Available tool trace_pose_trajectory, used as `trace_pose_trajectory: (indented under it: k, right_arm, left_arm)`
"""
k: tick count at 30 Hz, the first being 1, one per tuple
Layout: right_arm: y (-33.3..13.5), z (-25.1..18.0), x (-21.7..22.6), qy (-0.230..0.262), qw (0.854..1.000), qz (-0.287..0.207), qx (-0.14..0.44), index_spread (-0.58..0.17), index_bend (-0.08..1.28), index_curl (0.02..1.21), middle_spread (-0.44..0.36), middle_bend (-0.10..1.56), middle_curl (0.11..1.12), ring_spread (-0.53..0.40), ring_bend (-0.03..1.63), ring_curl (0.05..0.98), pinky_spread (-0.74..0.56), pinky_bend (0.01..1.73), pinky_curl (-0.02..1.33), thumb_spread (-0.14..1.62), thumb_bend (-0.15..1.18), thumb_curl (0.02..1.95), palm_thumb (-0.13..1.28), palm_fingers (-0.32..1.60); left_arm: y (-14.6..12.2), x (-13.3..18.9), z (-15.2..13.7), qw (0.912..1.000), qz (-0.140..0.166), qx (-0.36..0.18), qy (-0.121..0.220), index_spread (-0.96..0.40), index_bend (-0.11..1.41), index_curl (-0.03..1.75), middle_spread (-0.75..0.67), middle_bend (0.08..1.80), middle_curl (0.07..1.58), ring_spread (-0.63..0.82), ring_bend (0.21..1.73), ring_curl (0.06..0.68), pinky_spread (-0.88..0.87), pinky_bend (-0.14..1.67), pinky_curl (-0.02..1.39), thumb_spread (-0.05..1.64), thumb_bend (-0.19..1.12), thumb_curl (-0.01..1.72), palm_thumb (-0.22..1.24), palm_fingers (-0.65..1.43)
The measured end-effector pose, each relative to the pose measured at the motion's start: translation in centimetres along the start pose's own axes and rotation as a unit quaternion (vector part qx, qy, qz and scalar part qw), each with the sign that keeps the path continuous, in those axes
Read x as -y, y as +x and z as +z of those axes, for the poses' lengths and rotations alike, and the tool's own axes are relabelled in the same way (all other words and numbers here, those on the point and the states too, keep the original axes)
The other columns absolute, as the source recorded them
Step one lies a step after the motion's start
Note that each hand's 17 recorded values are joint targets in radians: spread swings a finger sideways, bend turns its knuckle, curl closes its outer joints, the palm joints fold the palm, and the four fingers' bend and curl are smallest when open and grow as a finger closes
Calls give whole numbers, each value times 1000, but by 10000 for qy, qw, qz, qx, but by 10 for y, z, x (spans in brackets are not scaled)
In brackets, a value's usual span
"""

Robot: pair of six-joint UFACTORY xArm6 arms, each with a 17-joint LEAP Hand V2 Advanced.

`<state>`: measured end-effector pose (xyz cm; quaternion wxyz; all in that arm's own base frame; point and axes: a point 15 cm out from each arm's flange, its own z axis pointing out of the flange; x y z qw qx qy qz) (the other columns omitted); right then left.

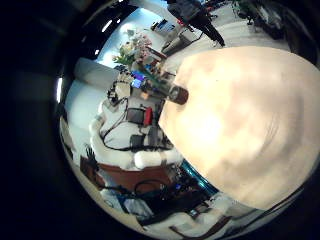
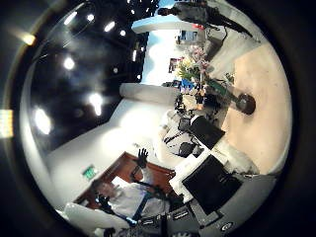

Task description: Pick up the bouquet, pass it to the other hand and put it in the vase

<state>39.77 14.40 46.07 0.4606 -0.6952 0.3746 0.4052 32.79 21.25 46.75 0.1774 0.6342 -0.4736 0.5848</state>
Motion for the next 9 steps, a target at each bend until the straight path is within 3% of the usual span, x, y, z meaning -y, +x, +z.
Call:
trace_pose_trajectory:
  k: [9]
  right_arm:
    - [27, -14, -23, -284, 9985, -125, -448, -295, 182, 326, 46, 188, 328, 185, 359, 214, 422, 327, 274, 971, -24, 510, 835, 270]
  left_arm:
    - [43, -59, 18, 9994, 150, 293, 86, 84, 112, 158, 579, 161, 214, 669, 461, 172, 776, 337, 198, 796, -37, 341, 120, -163]
